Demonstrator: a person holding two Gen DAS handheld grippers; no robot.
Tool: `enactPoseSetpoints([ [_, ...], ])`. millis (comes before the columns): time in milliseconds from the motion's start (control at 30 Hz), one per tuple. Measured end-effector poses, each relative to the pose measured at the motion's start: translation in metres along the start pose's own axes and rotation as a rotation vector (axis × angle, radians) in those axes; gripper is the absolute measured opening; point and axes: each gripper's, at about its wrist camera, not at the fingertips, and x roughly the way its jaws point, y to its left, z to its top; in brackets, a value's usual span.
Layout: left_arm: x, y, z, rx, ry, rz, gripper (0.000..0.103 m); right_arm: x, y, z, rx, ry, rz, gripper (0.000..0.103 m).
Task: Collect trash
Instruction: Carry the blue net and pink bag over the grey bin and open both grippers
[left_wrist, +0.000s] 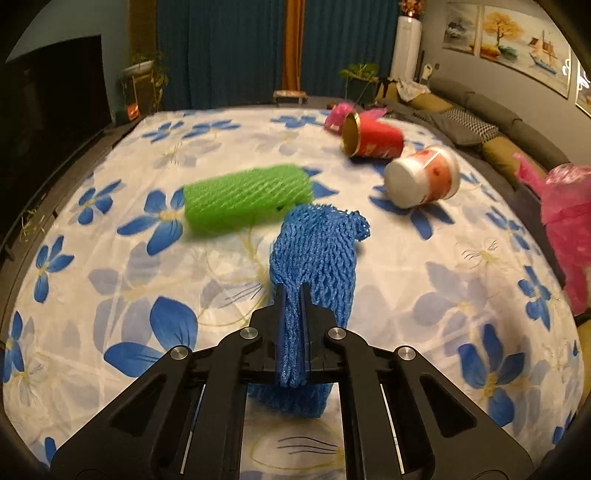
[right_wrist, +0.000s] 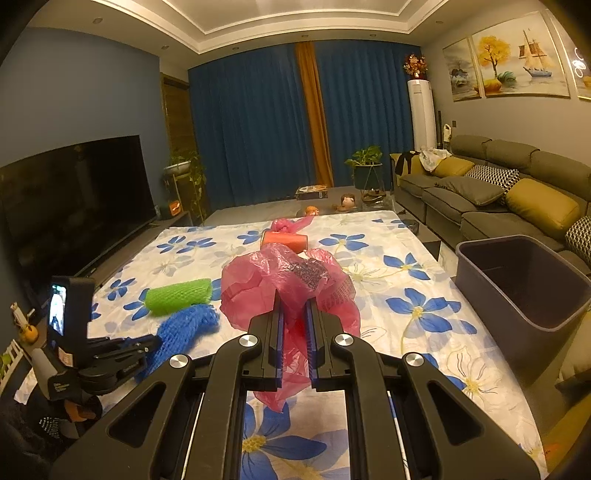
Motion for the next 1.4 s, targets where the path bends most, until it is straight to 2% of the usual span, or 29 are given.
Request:
enactPoseSetpoints([
  [400, -0.054, -0.034, 0.024, 0.041, -0.149, -0.032, 0.007, -0.018, -0.022, 0.002, 0.028, -0.022, -0.005, 0.011],
  [700, -0.082, -0.082, 0.041, 0.094, -0.231, -0.091, 0.007, -0.033, -0.052, 0.008, 0.045, -0.052, -0.049, 0.011],
  [1067, -0.095, -0.153, 0.064, 0.168, -0.299, -0.188, 0.007, -0.049, -0.111, 0.027, 0.075, -0.111, -0.173, 0.011],
  [1400, -0.093, -0.235, 0.09, 0.235, -0.359, -0.316, 0.007, -0.06, -0.184, 0.05, 0.129, -0.178, -0.325, 0.011],
])
